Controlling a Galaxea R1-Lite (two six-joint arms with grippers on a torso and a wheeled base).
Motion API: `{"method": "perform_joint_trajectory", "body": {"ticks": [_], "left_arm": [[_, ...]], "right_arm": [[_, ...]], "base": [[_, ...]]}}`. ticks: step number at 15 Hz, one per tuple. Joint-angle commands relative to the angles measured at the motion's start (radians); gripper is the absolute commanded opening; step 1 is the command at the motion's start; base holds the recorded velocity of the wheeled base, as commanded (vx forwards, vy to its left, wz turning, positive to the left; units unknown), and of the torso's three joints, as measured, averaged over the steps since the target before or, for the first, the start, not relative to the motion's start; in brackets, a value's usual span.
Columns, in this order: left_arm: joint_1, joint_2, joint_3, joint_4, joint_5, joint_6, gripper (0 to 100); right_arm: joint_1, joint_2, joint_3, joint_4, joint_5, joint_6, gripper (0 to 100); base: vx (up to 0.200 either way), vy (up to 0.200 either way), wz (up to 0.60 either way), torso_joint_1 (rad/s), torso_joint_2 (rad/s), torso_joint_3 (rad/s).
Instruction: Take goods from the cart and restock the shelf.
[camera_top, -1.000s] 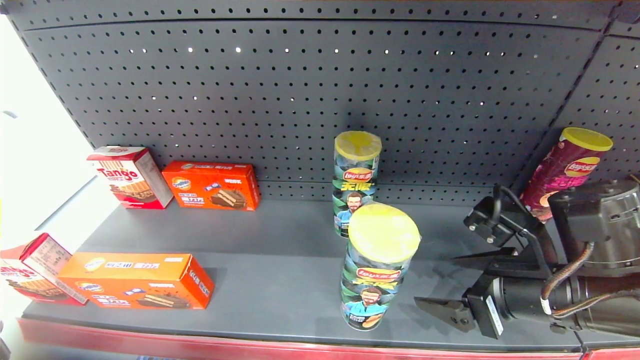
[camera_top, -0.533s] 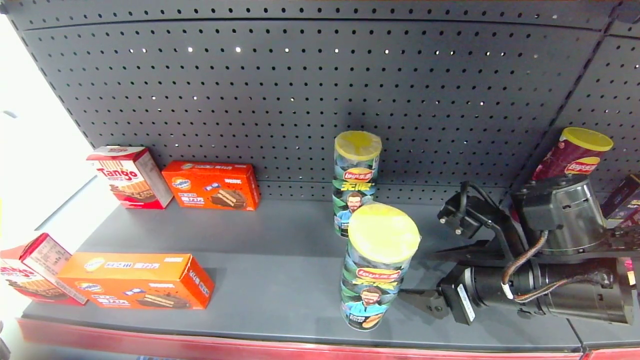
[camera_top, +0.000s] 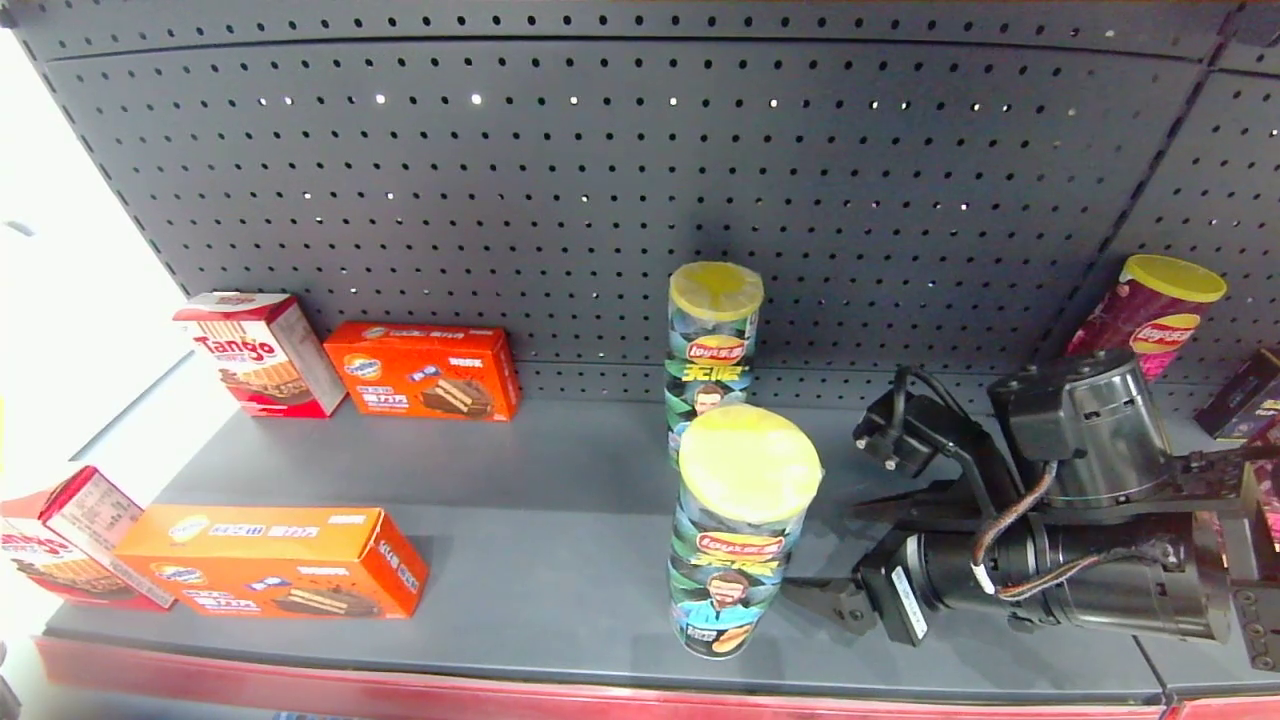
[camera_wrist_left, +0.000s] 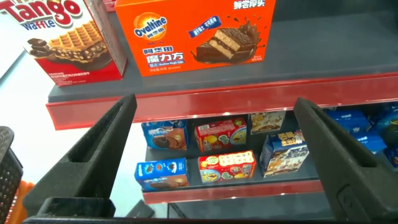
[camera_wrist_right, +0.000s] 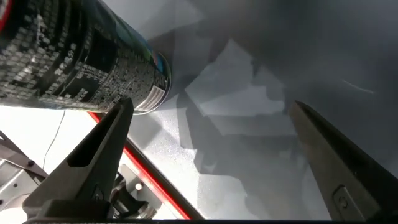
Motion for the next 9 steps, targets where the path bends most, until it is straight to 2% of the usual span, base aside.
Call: {"method": "perform_joint_trajectory", "body": {"ticks": [1, 9], "left_arm": [[0.0, 0.002, 0.0, 0.0, 0.0, 0.0, 100], [0.0, 0.002, 0.0, 0.0, 0.0, -0.002, 100]], "right_arm": [[-0.001, -0.003, -0.003, 0.0, 0.0, 0.0, 100], [0.014, 0.025, -0.021, -0.008, 0.0, -0.001, 100]], "base": [[0.0, 0.0, 0.0, 0.0, 0.0, 0.0], [0.0, 0.0, 0.0, 0.0, 0.0, 0.0]]}}
